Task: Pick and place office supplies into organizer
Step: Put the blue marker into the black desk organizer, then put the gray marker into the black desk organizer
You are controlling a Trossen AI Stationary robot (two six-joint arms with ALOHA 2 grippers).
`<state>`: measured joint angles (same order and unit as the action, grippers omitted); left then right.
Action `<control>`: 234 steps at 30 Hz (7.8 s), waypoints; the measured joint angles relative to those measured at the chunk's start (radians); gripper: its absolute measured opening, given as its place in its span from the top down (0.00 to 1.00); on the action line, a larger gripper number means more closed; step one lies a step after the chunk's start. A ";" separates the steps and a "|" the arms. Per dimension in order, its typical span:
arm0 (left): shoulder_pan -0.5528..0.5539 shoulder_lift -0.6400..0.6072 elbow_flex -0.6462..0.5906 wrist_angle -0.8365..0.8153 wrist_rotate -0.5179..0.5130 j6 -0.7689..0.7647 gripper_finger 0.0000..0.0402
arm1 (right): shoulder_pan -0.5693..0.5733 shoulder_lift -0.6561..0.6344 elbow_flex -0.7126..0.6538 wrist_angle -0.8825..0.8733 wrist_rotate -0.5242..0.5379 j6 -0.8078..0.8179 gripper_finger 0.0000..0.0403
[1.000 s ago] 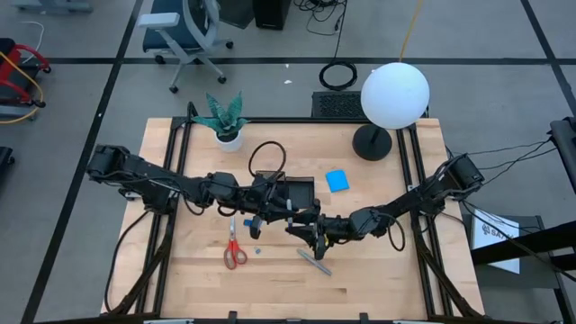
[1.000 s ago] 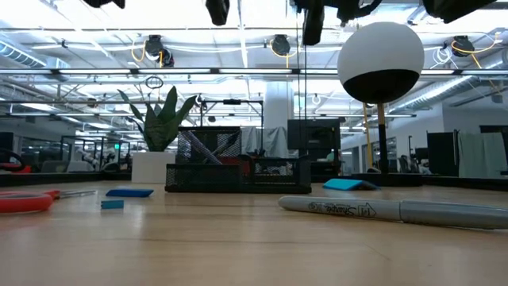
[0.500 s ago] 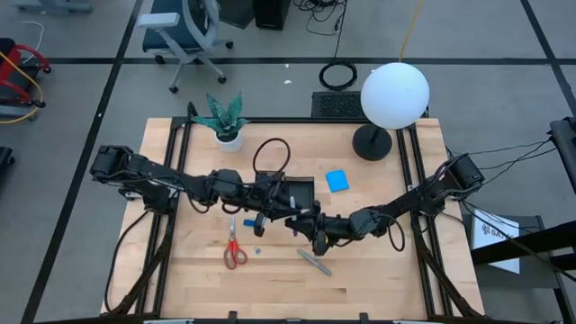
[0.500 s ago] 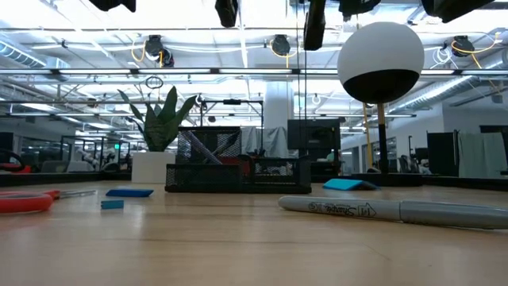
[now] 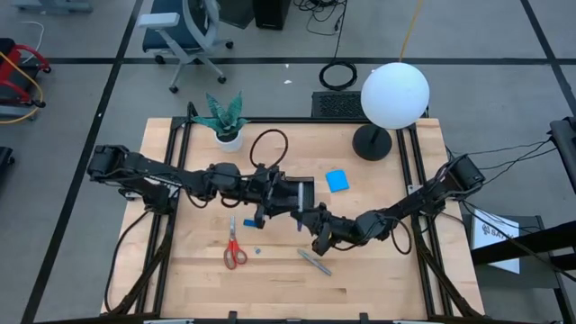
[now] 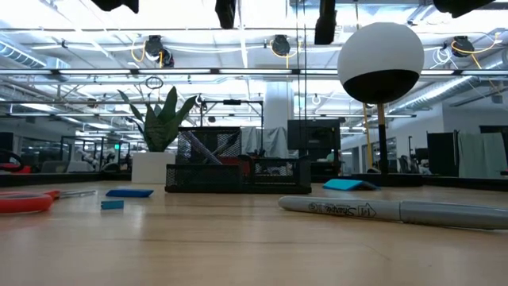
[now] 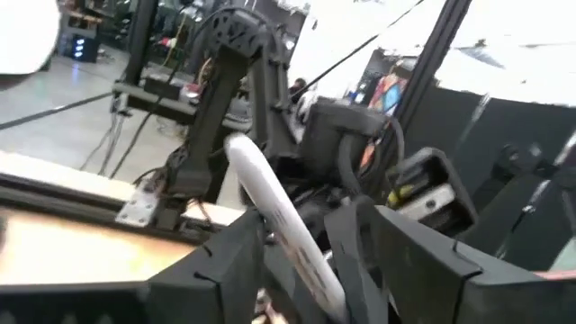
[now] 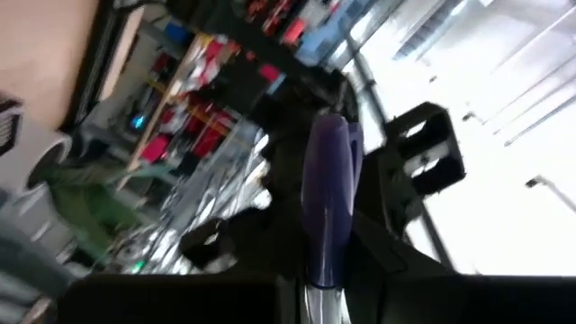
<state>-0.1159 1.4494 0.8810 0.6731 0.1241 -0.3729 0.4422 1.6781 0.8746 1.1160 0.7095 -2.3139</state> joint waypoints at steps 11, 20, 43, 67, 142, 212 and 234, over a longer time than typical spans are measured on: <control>-0.097 -0.181 0.001 -0.274 -0.256 0.352 0.49 | -0.069 -0.063 -0.002 0.101 0.328 0.596 0.92; -0.169 -0.237 -0.001 -0.450 -0.471 0.486 0.58 | -0.230 -0.317 -0.002 -0.550 -0.121 1.752 0.92; -0.175 -0.256 -0.002 -0.536 -0.553 0.544 0.62 | -0.604 0.032 -0.001 -0.210 -0.977 2.253 0.92; -0.119 -0.255 -0.011 -0.534 -0.481 0.474 0.62 | -0.668 0.161 -0.001 -0.118 -0.977 2.277 0.67; -0.207 0.622 0.666 -1.168 -0.096 0.604 0.54 | -0.656 -0.559 -0.002 -1.107 -0.840 2.145 0.62; -0.236 0.548 0.666 -1.189 -0.345 0.599 0.96 | -0.495 -0.694 -0.001 -1.079 -0.842 2.114 0.62; -0.241 0.469 0.666 -1.370 -0.460 0.433 0.94 | -0.295 -0.744 -0.002 -1.198 -0.642 2.162 0.62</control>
<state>-0.3567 1.9188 1.5471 -0.6971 -0.3363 0.0602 0.1474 0.9337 0.8722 -0.0816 0.0676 -0.1523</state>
